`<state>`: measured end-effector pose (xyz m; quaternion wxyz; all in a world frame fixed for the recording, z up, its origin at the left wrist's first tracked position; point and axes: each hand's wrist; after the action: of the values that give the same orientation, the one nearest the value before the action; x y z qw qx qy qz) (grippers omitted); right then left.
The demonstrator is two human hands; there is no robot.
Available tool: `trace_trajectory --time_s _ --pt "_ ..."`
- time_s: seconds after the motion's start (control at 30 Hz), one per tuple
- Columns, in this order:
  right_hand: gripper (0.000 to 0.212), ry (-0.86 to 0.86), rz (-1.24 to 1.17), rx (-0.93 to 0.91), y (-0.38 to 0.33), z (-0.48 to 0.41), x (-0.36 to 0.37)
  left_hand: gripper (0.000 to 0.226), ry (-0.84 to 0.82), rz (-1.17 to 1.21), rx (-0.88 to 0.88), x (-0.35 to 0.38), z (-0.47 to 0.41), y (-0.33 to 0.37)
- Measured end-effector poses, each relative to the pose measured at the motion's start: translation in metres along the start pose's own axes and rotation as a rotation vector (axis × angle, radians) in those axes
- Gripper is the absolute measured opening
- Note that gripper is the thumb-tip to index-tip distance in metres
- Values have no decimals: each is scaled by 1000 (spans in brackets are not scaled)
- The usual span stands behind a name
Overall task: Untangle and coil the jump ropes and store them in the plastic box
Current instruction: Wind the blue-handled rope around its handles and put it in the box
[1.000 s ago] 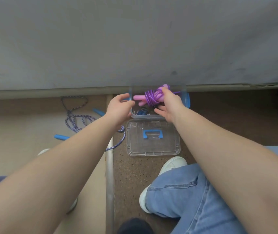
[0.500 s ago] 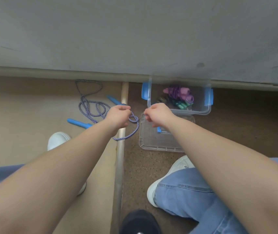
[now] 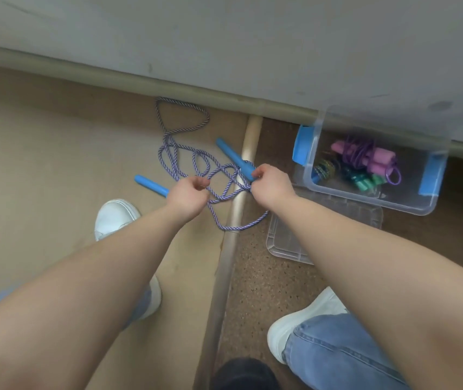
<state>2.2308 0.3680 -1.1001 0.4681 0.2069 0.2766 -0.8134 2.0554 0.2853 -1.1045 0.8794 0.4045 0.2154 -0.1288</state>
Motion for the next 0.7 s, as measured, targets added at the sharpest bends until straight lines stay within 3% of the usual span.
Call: trace_trajectory --time_s 0.23,0.37,0.5,0.6,0.7 --pt "41 128 213 -86 -19 -40 29 39 -276 -851 279 -20 -33 -58" --pt "39 116 251 -97 -20 -52 34 38 -250 -1134 340 -17 -38 -74" --pt "38 93 118 -59 -20 -52 29 40 -297 -1078 305 -14 -37 -74" --pt "38 67 19 -92 -19 -40 16 43 -356 -743 287 -17 -27 -58" --pt "38 59 -17 -165 -22 -19 1 32 -206 -485 320 -23 -12 -31"
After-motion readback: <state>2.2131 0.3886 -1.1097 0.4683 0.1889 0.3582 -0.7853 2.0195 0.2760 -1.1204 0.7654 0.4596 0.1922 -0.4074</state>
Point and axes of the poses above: each hand's wrist, its own z-axis away from the middle knuckle, its own x-axis out of the palm, y = z × x, and after that the axes turned 13 degrees about x, right-handed
